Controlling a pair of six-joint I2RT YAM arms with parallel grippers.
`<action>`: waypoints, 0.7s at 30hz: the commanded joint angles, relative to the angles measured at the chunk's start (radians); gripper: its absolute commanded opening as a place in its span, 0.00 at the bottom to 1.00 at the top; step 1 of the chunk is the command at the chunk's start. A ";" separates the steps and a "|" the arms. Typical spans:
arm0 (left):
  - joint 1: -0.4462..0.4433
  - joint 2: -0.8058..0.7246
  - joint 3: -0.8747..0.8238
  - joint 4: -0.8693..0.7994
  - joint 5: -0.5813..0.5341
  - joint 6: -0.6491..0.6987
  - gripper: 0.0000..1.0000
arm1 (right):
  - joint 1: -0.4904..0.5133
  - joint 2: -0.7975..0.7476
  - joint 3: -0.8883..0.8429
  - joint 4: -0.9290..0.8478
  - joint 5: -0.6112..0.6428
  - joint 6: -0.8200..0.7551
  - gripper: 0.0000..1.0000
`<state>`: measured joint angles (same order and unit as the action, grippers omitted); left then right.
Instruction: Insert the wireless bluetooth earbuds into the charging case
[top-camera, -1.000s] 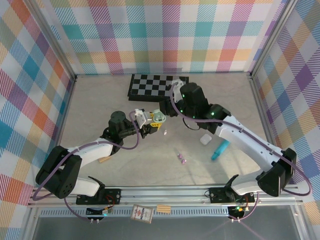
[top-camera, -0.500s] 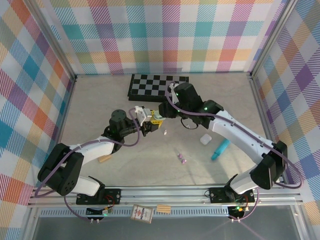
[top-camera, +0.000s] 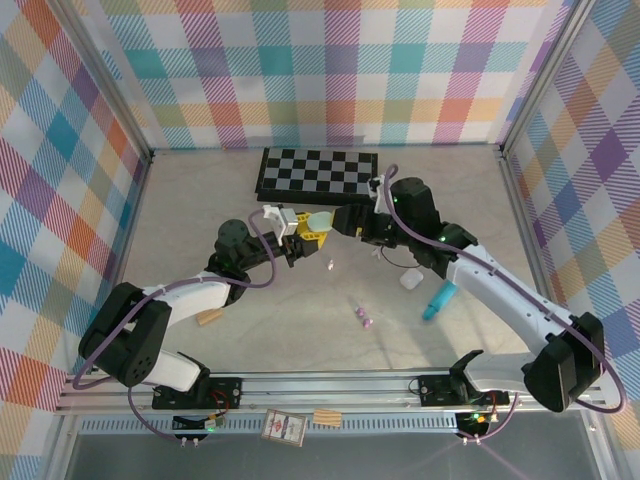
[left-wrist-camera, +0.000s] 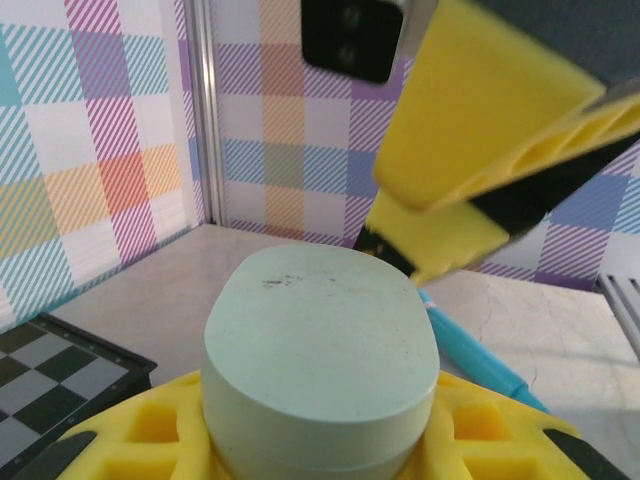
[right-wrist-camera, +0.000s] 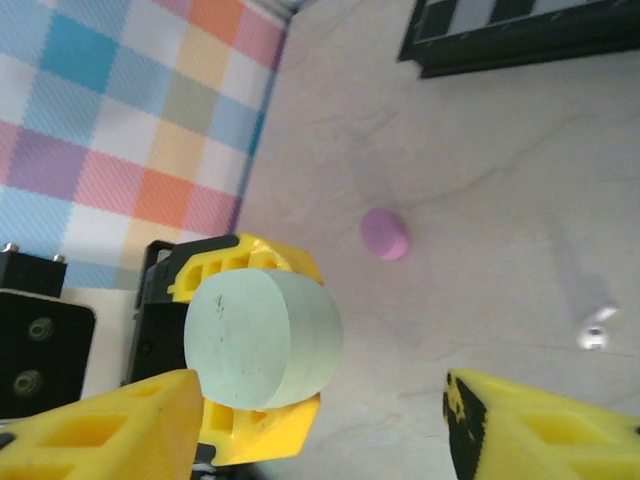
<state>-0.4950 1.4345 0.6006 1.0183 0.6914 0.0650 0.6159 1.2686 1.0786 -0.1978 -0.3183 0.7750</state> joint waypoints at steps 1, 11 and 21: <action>-0.003 -0.002 0.023 0.098 0.040 -0.053 0.25 | 0.002 0.028 -0.017 0.183 -0.178 0.129 0.62; -0.009 -0.040 0.008 0.089 0.087 -0.035 0.26 | 0.001 0.087 -0.041 0.317 -0.232 0.205 0.38; -0.008 -0.096 -0.008 -0.084 0.016 0.069 0.80 | -0.014 0.038 -0.084 0.226 -0.069 0.111 0.25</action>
<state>-0.4973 1.3819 0.6003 0.9882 0.7132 0.0818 0.6140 1.3354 1.0142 0.0471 -0.4774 0.9421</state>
